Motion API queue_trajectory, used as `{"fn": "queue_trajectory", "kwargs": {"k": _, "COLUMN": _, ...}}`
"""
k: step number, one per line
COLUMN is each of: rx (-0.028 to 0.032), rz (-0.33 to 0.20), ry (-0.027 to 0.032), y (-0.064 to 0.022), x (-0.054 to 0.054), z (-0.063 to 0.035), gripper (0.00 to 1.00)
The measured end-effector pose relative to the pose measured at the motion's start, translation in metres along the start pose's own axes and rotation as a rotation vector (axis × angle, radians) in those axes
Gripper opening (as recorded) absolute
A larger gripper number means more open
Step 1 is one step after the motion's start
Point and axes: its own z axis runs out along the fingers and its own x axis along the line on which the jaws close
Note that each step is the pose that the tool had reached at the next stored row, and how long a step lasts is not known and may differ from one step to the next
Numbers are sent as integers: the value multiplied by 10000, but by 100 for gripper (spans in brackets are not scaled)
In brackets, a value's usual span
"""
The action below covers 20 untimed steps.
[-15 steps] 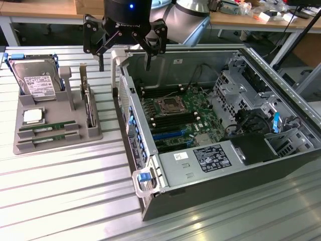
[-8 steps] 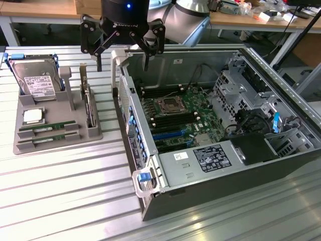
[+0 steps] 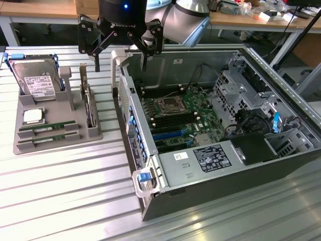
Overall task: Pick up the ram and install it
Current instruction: 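Reach for the ram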
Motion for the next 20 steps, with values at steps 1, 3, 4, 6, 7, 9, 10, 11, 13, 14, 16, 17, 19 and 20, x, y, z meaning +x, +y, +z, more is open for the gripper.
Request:
{"fn": "queue_trajectory", "kwargs": {"k": 1, "rx": -1, "rz": -1, "ry": -1, "y": 0, "x": 2, "z": 1, "gripper": 99}}
{"fn": "queue_trajectory", "kwargs": {"k": 3, "rx": -1, "rz": 0, "ry": 0, "y": -1, "x": 9, "z": 1, "gripper": 99}}
{"fn": "queue_trajectory", "kwargs": {"k": 4, "rx": -1, "rz": 0, "ry": -1, "y": -1, "x": 12, "z": 1, "gripper": 99}}
{"fn": "queue_trajectory", "kwargs": {"k": 6, "rx": 1, "rz": 0, "ry": 0, "y": -2, "x": 22, "z": 0, "gripper": 99}}
{"fn": "queue_trajectory", "kwargs": {"k": 7, "rx": 0, "rz": 0, "ry": 0, "y": -2, "x": 31, "z": 1, "gripper": 99}}
{"fn": "queue_trajectory", "kwargs": {"k": 9, "rx": -1, "rz": -1, "ry": 0, "y": -3, "x": 44, "z": 1, "gripper": 99}}
{"fn": "queue_trajectory", "kwargs": {"k": 10, "rx": 0, "rz": -1, "ry": 0, "y": -4, "x": 46, "z": 1, "gripper": 99}}
{"fn": "queue_trajectory", "kwargs": {"k": 11, "rx": 0, "rz": 1, "ry": 0, "y": -5, "x": 57, "z": 0, "gripper": 99}}
{"fn": "queue_trajectory", "kwargs": {"k": 13, "rx": 0, "rz": 0, "ry": 0, "y": -6, "x": 83, "z": 1, "gripper": 97}}
{"fn": "queue_trajectory", "kwargs": {"k": 14, "rx": 1, "rz": 0, "ry": 1, "y": -8, "x": 97, "z": 1, "gripper": 84}}
{"fn": "queue_trajectory", "kwargs": {"k": 16, "rx": 0, "rz": 0, "ry": 0, "y": -9, "x": 117, "z": 1, "gripper": 73}}
{"fn": "queue_trajectory", "kwargs": {"k": 17, "rx": 0, "rz": 0, "ry": 0, "y": -10, "x": 129, "z": 1, "gripper": 66}}
{"fn": "queue_trajectory", "kwargs": {"k": 19, "rx": -1, "rz": 0, "ry": -1, "y": -12, "x": 156, "z": 1, "gripper": 54}}
{"fn": "queue_trajectory", "kwargs": {"k": 20, "rx": 0, "rz": 0, "ry": 0, "y": -13, "x": 171, "z": 1, "gripper": 42}}
